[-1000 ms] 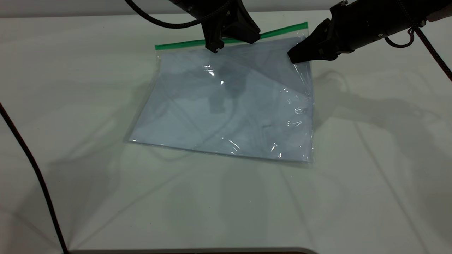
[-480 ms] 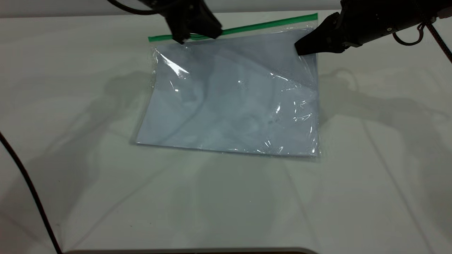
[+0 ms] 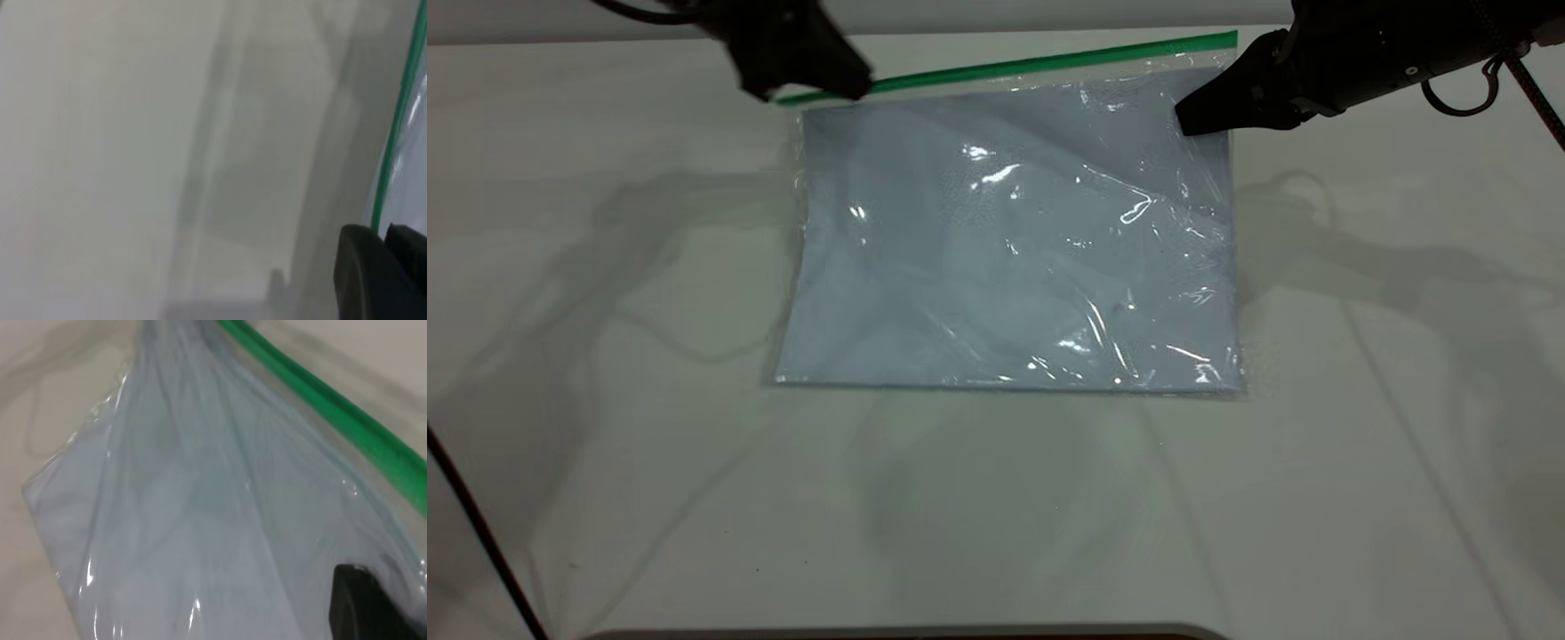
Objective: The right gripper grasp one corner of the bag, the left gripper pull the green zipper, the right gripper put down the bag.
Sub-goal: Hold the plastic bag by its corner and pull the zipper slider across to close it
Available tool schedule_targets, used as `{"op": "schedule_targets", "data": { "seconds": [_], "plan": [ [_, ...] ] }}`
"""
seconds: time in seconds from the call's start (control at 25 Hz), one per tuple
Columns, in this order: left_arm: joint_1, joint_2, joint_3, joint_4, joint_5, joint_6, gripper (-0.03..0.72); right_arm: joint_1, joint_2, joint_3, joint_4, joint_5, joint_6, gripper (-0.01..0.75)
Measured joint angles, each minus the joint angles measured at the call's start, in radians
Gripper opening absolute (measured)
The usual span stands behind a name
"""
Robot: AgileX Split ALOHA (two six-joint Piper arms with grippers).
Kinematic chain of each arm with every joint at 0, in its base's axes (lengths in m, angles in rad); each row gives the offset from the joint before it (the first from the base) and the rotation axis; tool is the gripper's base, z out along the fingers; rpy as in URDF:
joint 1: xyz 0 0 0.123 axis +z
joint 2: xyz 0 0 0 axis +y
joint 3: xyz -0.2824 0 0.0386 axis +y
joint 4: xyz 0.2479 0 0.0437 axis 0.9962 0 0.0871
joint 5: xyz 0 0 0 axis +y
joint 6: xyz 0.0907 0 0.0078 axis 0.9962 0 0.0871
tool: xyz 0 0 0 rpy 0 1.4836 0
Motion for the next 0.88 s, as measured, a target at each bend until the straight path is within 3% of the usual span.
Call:
{"op": "schedule_targets", "data": {
  "seconds": [0.64, 0.76, 0.88],
  "plan": [
    [0.047, 0.000, 0.000, 0.196, 0.070, -0.224, 0.071, -0.001, 0.000, 0.000, -0.004, -0.031, 0.041, 0.035],
    [0.049, 0.000, 0.000, 0.215, 0.063, -0.280, 0.122, -0.001, 0.000, 0.000, -0.007, -0.053, 0.045, 0.036],
    [0.061, 0.000, 0.000, 0.230, 0.057, -0.341, 0.242, -0.012, 0.000, 0.000, -0.004, -0.094, 0.049, 0.037]
  ]
}}
